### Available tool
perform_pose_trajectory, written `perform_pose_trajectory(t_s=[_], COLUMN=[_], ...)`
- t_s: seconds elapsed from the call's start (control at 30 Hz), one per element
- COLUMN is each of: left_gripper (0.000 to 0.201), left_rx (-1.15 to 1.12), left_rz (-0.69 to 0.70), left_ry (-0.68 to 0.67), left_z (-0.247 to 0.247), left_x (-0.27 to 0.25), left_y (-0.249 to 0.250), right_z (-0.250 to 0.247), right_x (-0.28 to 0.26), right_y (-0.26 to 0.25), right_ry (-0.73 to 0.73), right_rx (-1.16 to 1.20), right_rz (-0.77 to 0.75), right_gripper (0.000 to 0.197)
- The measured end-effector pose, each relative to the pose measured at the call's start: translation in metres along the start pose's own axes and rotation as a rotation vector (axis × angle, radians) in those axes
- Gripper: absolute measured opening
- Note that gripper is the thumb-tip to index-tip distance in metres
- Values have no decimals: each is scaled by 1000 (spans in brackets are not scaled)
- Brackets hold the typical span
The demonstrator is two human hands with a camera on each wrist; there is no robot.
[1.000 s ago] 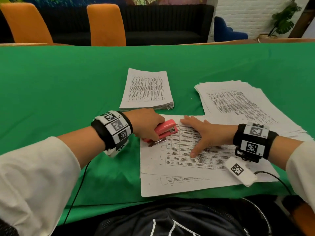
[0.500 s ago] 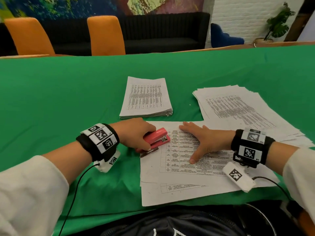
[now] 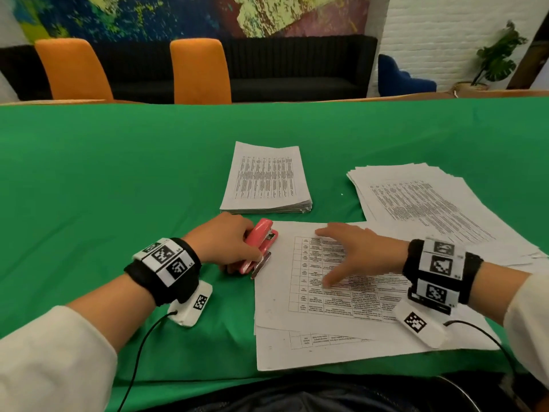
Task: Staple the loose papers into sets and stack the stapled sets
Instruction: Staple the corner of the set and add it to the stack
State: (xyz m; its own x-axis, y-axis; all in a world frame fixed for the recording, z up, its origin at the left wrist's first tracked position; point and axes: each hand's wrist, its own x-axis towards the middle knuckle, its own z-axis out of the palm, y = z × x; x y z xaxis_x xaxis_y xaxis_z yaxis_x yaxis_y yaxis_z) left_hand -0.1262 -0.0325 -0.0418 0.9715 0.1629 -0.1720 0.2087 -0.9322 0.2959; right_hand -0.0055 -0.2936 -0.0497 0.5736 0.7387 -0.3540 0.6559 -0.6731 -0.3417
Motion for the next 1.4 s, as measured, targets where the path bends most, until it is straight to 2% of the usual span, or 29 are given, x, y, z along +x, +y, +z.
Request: perform_pose_trajectory(t_s=[0.1, 0.17, 0.27, 0.33, 0.4, 0.47, 0.53, 0.67, 0.8, 0.93, 1.0, 1.07, 1.3, 1.33, 1.4], left_gripper=[22, 19, 17, 20, 32, 40, 41, 46, 50, 48, 44, 45, 46, 48, 57], left_rx=[-86, -138, -217, -280, -340, -363, -395, -605, -666, -648, -589, -469, -46, 16, 152], left_rz=[-76, -92, -86, -71, -64, -74, -92, -117, -132, -175, -205, -245, -370, -369, -329], left_ry=[51, 65, 93, 118, 169, 242, 290, 317, 364, 459, 446, 365, 38, 27, 93], left_z=[-5, -9, -12, -14, -15, -15, -13, -8, -5, -11, -20, -28, -11, -10, -12], left_x=[-2, -5, -12, -17, -21, -24, -26, -31, -35, -33, -32, -34, -31, -31, -31], left_y=[-4, -7, -6, -4, -1, 2, 5, 13, 16, 5, -6, -18, -39, -39, -32], right_z=[4, 6, 8, 7, 6, 10, 16, 29, 33, 40, 43, 41, 8, 5, -1], right_x=[10, 18, 34, 40, 40, 37, 33, 33, 34, 28, 18, 3, -67, -77, -100], right_y=[-32, -53, -73, -80, -84, -89, -93, -98, -102, -100, -93, -83, -27, -17, 6], right_ry=[159, 156, 87, -8, -78, -96, -59, -1, 22, -76, -116, -105, 95, 126, 173], right_rx=[13, 119, 442, 686, 902, 1093, 1204, 1291, 1292, 1239, 1186, 1127, 1084, 1090, 1098], right_rz=[-160, -239, -192, -111, -68, -53, -46, -16, -3, 12, -10, -48, -81, -74, -46], right_gripper=[80, 55, 26, 27, 38, 46, 48, 41, 32, 23, 23, 22, 12, 11, 10])
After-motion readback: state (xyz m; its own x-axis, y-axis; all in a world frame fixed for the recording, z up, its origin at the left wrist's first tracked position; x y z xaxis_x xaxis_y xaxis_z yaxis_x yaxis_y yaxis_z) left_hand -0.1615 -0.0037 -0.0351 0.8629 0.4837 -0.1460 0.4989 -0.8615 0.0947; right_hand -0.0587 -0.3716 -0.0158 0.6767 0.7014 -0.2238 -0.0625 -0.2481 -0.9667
